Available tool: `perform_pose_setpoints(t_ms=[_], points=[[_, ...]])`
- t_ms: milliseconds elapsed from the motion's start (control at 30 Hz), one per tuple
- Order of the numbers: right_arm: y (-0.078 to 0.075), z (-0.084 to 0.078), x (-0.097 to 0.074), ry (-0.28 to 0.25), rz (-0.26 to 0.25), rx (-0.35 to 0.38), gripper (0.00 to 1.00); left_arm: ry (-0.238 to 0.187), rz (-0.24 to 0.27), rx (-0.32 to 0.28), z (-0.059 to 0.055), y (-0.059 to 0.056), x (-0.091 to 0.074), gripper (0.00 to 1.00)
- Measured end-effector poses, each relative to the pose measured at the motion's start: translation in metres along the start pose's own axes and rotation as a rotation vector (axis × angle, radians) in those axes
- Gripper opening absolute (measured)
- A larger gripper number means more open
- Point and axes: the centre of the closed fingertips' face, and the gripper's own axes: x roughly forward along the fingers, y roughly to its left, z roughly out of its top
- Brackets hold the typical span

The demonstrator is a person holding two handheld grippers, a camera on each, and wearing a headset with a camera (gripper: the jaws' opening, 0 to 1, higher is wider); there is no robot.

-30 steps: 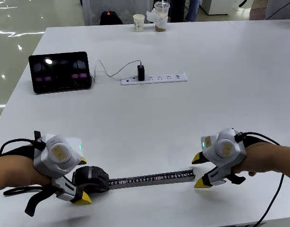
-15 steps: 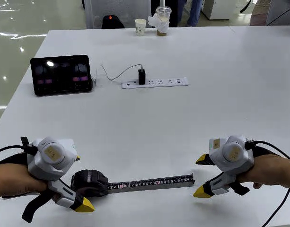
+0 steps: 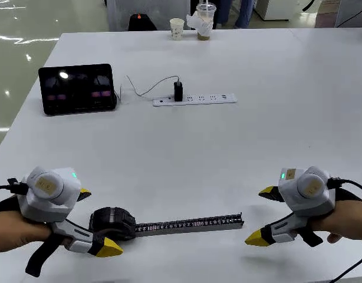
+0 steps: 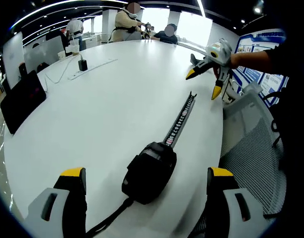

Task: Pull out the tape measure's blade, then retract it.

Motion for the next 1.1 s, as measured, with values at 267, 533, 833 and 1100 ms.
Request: perform_pose_setpoints(t_ms=[267,533,833,1100], points=[[-0.009,-0.002,-0.011,-0.074,-0.076,0.095,0.9,-0.076,0.071,-0.077,-0.006,0.004,-0.009,0.99],[-0.014,-0.016,-0.022,-0.104,-0.131,0.139,0.94,-0.166,0.141,-0.142,-0.007,0.014,-0.021,0.99],[-0.019,-0.033,-0.039,-0.13,-0.196,0.178,0.99,-0.2,0.212,-0.16,-0.013,0.022,-0.033,0.99],[-0.017,-0.034,-0.053,-0.19,-0.239,0.233,0.99,-0.236,0.249,-0.212,-0.02,0.026,-0.04,0.99]])
